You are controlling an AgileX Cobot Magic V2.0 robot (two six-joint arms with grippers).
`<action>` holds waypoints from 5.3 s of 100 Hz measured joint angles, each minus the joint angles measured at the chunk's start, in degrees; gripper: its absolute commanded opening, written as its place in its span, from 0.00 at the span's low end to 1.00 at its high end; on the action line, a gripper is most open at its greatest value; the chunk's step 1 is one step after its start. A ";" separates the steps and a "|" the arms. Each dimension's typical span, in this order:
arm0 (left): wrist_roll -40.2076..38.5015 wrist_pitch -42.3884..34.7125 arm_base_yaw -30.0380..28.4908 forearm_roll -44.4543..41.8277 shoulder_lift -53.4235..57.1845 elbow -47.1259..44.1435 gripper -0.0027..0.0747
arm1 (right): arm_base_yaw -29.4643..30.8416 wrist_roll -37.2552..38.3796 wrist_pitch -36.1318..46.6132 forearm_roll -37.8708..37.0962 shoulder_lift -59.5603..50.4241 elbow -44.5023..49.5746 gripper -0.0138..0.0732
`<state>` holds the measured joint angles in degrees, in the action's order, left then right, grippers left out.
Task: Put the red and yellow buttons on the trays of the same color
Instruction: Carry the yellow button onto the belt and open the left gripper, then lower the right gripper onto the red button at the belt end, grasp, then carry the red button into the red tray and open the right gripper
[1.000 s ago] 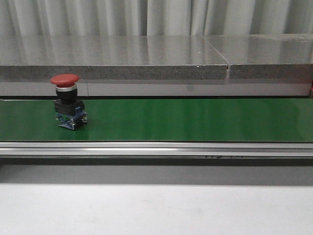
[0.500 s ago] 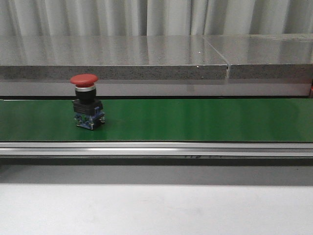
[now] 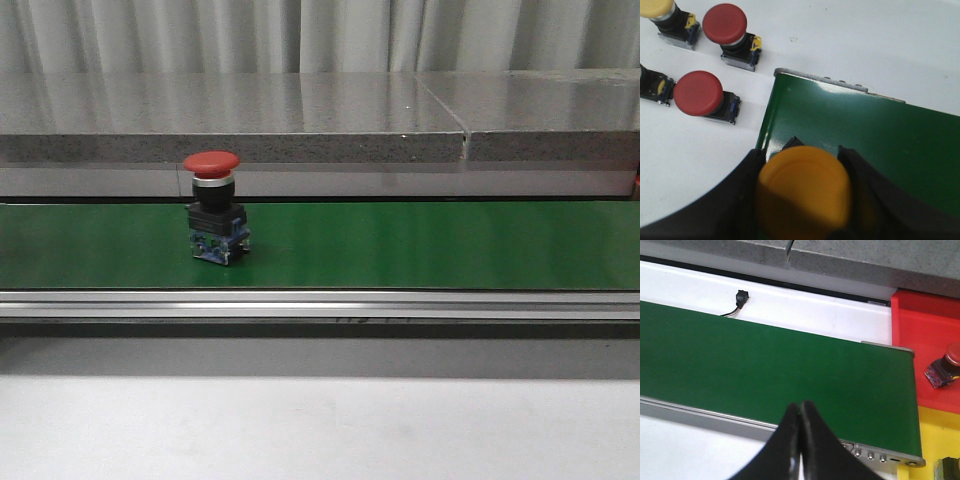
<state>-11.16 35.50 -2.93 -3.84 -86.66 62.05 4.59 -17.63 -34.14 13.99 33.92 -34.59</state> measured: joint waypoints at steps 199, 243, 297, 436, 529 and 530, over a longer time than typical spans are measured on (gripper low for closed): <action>4.65 -5.59 15.88 0.42 29.26 -11.24 0.77 | 0.00 0.00 0.00 0.00 0.00 0.00 0.08; 4.65 -9.54 16.01 2.66 53.31 -33.27 0.34 | 0.00 0.00 0.00 0.00 0.00 0.00 0.08; 4.65 -9.54 16.01 3.84 58.65 -38.14 0.01 | 0.00 0.00 0.70 0.00 0.00 0.00 0.26; 4.65 -9.54 16.01 3.84 58.65 -38.14 0.01 | -7.29 -13.01 -0.68 9.86 41.73 -14.57 0.89; 4.65 -9.54 16.01 3.84 58.65 -38.14 0.01 | 1.52 -12.81 -10.40 9.91 52.31 -34.62 0.29; 4.65 -9.54 16.01 3.84 58.65 -38.14 0.01 | 1.89 -12.81 -10.41 9.91 52.30 -35.23 0.29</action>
<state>-6.52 25.95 13.08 0.00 -28.02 23.91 6.48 -30.44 -44.55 23.89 86.22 -69.83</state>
